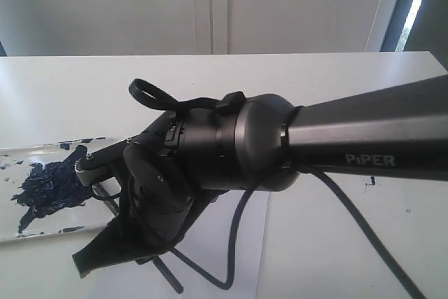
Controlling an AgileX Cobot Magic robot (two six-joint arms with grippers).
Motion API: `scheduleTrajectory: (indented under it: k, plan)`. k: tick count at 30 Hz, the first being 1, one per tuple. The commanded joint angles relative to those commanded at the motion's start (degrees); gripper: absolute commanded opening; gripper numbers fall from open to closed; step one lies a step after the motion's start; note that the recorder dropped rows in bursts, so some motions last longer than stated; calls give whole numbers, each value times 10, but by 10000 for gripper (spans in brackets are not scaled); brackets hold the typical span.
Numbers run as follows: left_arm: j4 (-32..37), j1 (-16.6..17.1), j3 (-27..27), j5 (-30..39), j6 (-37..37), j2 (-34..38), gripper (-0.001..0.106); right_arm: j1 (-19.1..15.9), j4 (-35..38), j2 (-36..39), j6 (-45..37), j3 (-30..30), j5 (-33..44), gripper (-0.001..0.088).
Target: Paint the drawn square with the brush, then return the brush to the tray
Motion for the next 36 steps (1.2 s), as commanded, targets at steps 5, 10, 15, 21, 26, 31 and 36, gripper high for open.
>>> scheduleTrajectory:
  k: [5,10,15,21,26,31,36]
  plan:
    - [-2,0,0,-3,0,0,0,0,85,0,-74,0,-8,0]
    - [-2,0,0,-4,1,0,0,0,81,-43,-90,0,-5,0]
    - [-2,0,0,-4,1,0,0,0,66,-103,-106,0,20,0]
    - [-2,0,0,-4,1,0,0,0,0,-157,-105,0,123,0]
    - [-4,0,0,-4,1,0,0,0,-65,-193,-80,0,188,0]
    - [-31,0,0,-4,17,0,0,0,-100,-229,-70,0,237,0]
    - [-84,0,0,-4,70,2,0,0,-130,-258,-70,1,286,0]
